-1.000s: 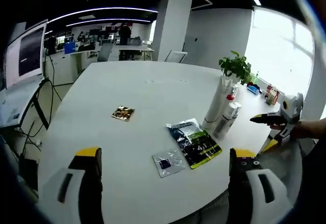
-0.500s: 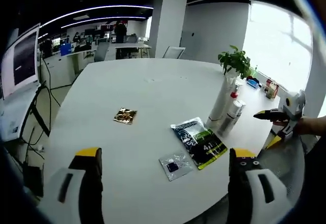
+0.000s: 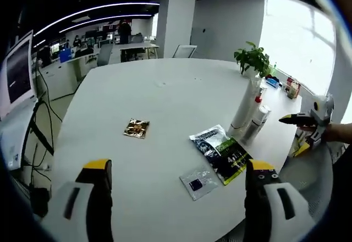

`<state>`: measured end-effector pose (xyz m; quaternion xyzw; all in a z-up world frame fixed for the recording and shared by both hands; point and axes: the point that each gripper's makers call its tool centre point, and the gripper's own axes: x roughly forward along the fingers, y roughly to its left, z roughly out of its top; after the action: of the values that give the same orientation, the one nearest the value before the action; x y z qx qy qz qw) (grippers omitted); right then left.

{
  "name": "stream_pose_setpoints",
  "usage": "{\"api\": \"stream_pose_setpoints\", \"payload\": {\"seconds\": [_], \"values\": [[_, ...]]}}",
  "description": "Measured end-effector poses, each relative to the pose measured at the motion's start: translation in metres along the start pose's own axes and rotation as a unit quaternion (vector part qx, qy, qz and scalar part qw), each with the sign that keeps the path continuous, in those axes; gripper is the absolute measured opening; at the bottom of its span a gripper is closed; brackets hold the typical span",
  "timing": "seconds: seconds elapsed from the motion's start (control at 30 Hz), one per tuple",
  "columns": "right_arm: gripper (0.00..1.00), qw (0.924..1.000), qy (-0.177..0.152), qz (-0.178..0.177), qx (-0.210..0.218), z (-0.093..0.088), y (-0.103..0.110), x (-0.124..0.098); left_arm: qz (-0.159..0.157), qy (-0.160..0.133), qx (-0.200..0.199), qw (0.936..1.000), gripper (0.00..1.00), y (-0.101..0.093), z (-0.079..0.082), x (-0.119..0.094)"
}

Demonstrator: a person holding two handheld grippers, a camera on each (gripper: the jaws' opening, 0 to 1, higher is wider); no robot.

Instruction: Arrange the skincare products in the storage area until every visible bottle or jar stands upright without overlapping.

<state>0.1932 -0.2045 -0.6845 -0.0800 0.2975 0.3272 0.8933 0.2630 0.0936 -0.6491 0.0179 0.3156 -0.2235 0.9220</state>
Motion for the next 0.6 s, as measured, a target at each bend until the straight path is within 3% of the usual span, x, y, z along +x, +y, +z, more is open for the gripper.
{"api": "stream_pose_setpoints", "payload": {"seconds": [0.6], "values": [[0.99, 0.9998, -0.003, -0.01, 0.019, 0.0, -0.006, 0.0, -0.011, 0.034, 0.034, 0.9988, 0.93, 0.018, 0.013, 0.034]]}}
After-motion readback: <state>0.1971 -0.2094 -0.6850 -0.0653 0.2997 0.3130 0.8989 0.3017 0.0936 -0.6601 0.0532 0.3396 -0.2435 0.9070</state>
